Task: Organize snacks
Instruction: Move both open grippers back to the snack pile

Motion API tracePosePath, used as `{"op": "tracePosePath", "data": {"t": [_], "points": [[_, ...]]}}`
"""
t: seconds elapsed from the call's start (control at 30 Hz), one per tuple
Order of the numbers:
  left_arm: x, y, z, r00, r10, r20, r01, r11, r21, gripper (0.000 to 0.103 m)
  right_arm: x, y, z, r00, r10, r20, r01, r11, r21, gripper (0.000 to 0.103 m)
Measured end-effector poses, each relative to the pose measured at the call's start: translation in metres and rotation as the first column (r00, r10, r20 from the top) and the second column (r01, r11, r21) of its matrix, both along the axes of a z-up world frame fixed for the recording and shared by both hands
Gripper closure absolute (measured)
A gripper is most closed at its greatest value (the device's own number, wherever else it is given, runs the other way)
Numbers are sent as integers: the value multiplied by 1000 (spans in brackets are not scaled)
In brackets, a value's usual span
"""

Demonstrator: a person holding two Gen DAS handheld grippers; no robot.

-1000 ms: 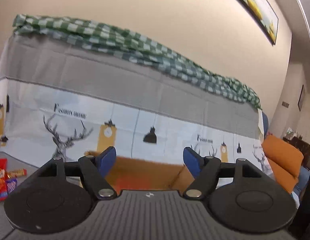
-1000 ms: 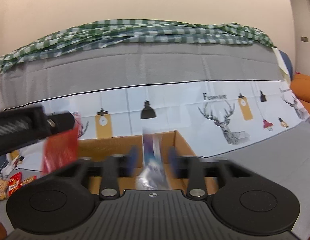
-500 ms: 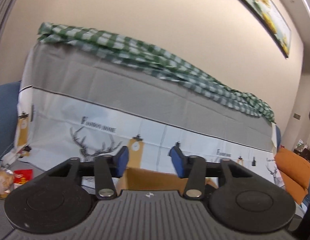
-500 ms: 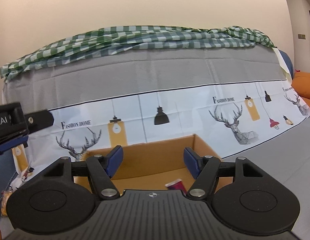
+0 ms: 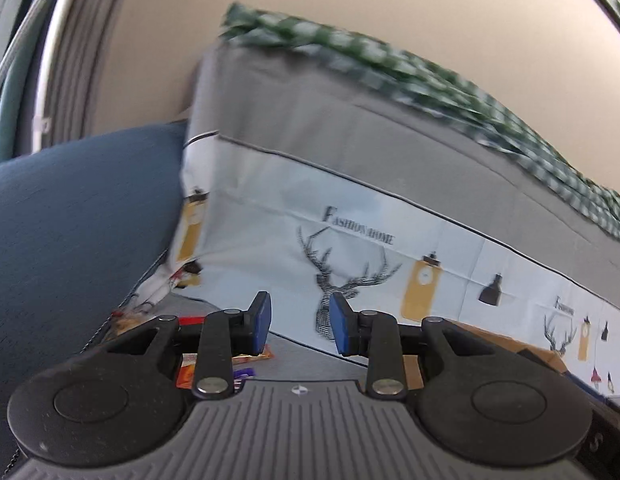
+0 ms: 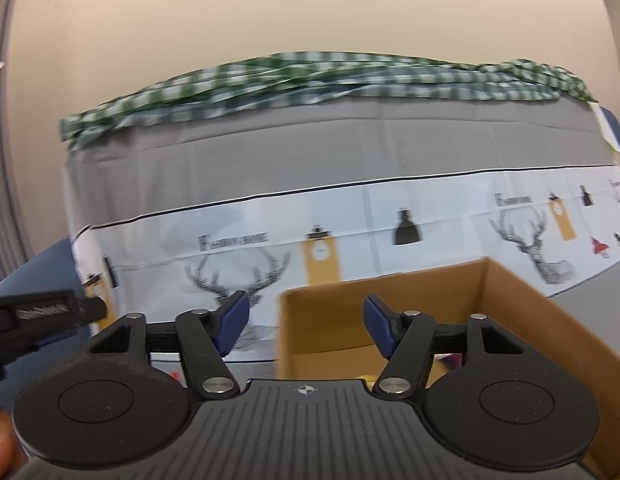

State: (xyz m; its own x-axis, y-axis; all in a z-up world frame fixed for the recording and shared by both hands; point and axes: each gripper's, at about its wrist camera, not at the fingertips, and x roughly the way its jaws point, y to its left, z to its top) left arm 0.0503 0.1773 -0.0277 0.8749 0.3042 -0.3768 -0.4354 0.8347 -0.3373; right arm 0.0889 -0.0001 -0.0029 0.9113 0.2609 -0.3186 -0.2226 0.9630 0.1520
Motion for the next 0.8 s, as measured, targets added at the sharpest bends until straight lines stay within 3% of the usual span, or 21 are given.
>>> {"op": "tracePosePath", "data": {"t": [0.2, 0.6, 0.8], "points": [[0, 23, -17, 997, 39, -65, -41, 999, -17, 68, -11, 37, -10, 996, 89, 12, -89, 996, -6, 53], [-1, 70, -52, 968, 149, -203, -182, 972, -151, 68, -18, 86, -37, 984, 178, 2, -178, 984, -33, 54], [-2, 81, -66, 944, 194, -266, -242, 956, -164, 68, -10, 103, -57, 977, 208, -47, -210, 977, -39, 54]]}}
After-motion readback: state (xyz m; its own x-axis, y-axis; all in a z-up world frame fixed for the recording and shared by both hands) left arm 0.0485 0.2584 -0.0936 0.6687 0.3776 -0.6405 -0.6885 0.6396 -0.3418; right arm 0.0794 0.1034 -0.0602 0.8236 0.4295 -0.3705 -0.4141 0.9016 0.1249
